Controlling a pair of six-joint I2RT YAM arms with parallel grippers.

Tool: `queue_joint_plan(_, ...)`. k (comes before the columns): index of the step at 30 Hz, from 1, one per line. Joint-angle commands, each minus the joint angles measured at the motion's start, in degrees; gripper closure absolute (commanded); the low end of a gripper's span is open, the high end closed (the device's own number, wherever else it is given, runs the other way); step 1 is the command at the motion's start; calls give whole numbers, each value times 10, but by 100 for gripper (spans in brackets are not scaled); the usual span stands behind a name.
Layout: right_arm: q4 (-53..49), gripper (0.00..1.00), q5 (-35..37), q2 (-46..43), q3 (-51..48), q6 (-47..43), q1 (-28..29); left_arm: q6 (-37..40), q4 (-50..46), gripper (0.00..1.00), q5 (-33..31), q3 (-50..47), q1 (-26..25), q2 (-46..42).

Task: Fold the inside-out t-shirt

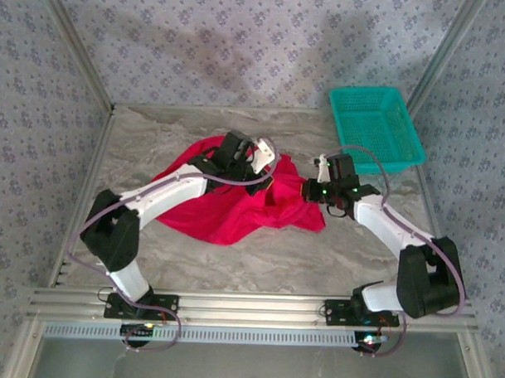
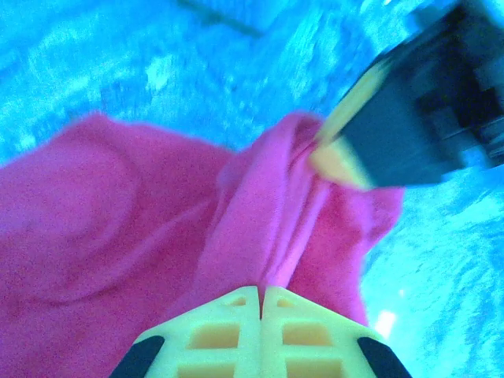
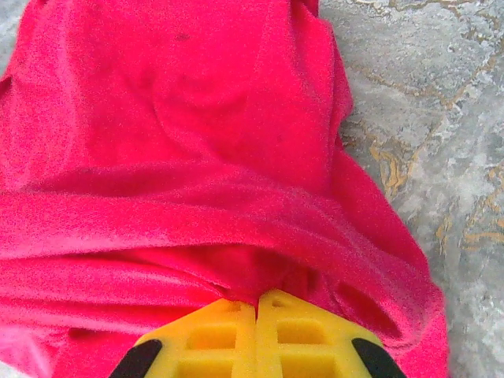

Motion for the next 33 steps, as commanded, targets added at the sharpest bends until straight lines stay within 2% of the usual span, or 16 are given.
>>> queue_joint_plan(1, -12, 100, 108, 22, 21, -19, -4, -7, -40, 100, -10, 13, 5, -41)
queue_joint_plan(4, -21, 100, 103, 29, 41, -16, 4, -29, -16, 100, -2, -12, 5, -45)
queue_joint_plan(10, -109, 100, 113, 25, 89, -5, 42, -96, 34, 100, 24, -56, 5, -33)
queue_joint_plan(12, -114, 100, 109, 19, 90, -2, 54, -98, 52, 72, 30, -74, 4, -30)
queue_joint_plan(14, -109, 100, 104, 16, 86, 0, 58, -91, 65, 54, 28, -88, -1, -23)
queue_joint_plan(15, -107, 100, 103, 16, 86, 1, 59, -83, 68, 49, 24, -90, -4, -15)
queue_joint_plan(17, -106, 100, 99, 16, 87, 0, 60, -67, 63, 46, 9, -86, -12, 4)
queue_joint_plan(27, -111, 100, 97, 15, 91, -3, 60, -33, 47, 48, -46, -40, -55, 114)
queue_joint_plan(29, -112, 100, 98, 13, 90, -4, 60, -30, 44, 57, -61, -37, -55, 125)
queue_joint_plan(33, -112, 100, 95, 8, 89, -6, 60, -29, 24, 89, -85, -24, -52, 130)
